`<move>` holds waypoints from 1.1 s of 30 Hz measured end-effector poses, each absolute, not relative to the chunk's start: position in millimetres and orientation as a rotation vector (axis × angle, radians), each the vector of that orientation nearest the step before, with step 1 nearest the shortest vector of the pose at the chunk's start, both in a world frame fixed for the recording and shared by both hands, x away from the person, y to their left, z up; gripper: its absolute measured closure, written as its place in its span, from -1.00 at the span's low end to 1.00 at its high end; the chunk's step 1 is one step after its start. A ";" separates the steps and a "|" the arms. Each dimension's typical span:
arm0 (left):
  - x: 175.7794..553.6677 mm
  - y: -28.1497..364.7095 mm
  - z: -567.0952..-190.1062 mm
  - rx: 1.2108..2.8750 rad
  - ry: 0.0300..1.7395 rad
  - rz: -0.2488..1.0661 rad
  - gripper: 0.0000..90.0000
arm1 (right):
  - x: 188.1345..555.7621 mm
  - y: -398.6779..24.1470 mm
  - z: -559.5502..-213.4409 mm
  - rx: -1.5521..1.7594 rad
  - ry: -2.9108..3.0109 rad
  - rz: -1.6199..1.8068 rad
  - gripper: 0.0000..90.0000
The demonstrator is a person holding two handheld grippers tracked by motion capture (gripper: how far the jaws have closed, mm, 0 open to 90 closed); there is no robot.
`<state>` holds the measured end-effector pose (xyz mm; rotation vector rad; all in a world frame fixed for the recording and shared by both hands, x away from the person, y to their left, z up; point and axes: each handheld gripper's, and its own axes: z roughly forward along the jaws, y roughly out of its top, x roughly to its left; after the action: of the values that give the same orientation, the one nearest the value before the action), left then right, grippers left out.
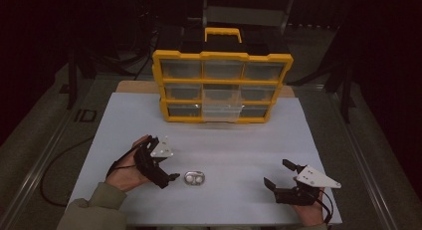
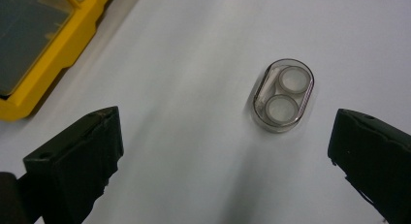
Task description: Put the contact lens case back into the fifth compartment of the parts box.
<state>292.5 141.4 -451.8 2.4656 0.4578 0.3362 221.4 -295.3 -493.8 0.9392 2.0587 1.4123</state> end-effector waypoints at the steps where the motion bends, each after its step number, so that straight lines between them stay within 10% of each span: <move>1: 292.5 141.4 -451.8 2.466 0.458 0.336 -1.00 | 221.4 -295.3 -493.8 0.939 2.059 1.412 -0.82; 33: 309.5 112.2 -468.7 2.564 0.366 0.202 -1.00 | 222.8 -295.8 -495.5 0.943 2.066 1.414 -0.82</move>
<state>309.5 112.2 -468.7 2.5637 0.3665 0.2016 222.8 -295.8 -495.5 0.9426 2.0661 1.4145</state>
